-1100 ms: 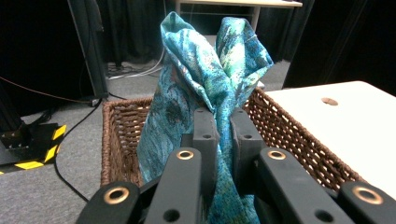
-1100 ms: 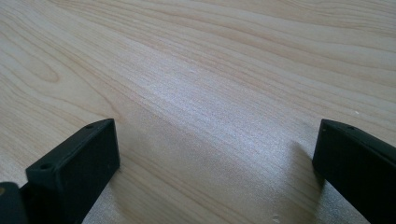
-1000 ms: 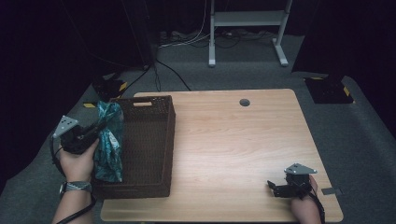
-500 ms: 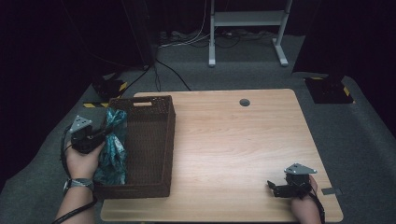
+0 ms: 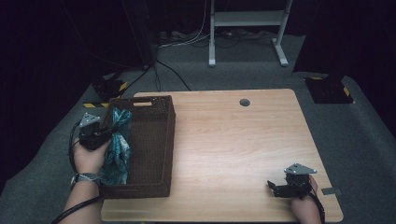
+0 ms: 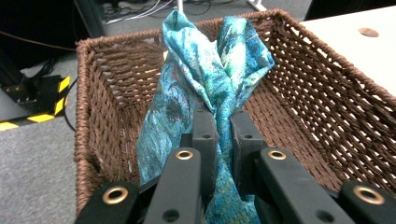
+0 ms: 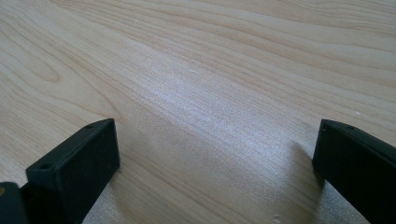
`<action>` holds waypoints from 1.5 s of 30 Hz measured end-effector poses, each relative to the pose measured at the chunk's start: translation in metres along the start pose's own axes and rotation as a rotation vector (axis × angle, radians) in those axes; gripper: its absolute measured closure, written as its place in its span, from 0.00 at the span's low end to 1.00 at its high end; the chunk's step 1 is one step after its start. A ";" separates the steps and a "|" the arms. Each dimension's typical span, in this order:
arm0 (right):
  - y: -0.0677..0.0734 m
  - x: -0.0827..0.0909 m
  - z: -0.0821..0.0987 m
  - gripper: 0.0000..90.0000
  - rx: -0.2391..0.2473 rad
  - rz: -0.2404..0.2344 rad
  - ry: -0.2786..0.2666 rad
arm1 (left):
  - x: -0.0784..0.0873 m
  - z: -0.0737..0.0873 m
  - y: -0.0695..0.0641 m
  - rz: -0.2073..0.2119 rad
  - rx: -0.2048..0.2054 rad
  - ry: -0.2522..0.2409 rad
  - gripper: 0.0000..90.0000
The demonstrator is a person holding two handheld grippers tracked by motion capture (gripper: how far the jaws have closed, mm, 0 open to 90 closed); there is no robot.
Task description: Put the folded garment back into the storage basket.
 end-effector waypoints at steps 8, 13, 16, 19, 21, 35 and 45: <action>0.000 0.000 0.000 0.00 0.000 -0.001 0.001 | -0.014 -0.002 -0.017 -0.039 0.001 0.071 0.92; 0.000 0.000 0.000 0.01 0.000 -0.002 0.001 | -0.024 -0.004 -0.030 -0.042 -0.010 0.107 0.91; 0.000 0.000 0.000 0.00 0.001 -0.002 0.001 | -0.031 -0.004 -0.040 -0.038 -0.034 0.127 0.91; 0.000 0.000 0.000 0.00 0.000 -0.003 0.001 | -0.038 -0.004 -0.051 -0.041 -0.057 0.159 0.91; 0.000 0.000 0.000 0.00 0.001 -0.005 0.002 | -0.043 -0.004 -0.059 -0.039 -0.072 0.178 0.91; 0.001 0.000 0.000 0.00 0.010 -0.015 0.005 | -0.054 -0.026 -0.119 0.049 -0.073 0.174 0.57; 0.001 0.000 0.000 0.00 0.010 -0.016 0.005 | -0.037 -0.044 -0.130 0.020 -0.085 0.100 0.27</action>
Point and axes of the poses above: each handheld gripper's, and its own axes: x roughly backward along the jaws, z roughly out of its underside, y roughly to its left, the point moved 6 cm from there along -x, roughly forward along the jaws, and after that the axes turned 13 degrees about -z, right-handed, at the moved point
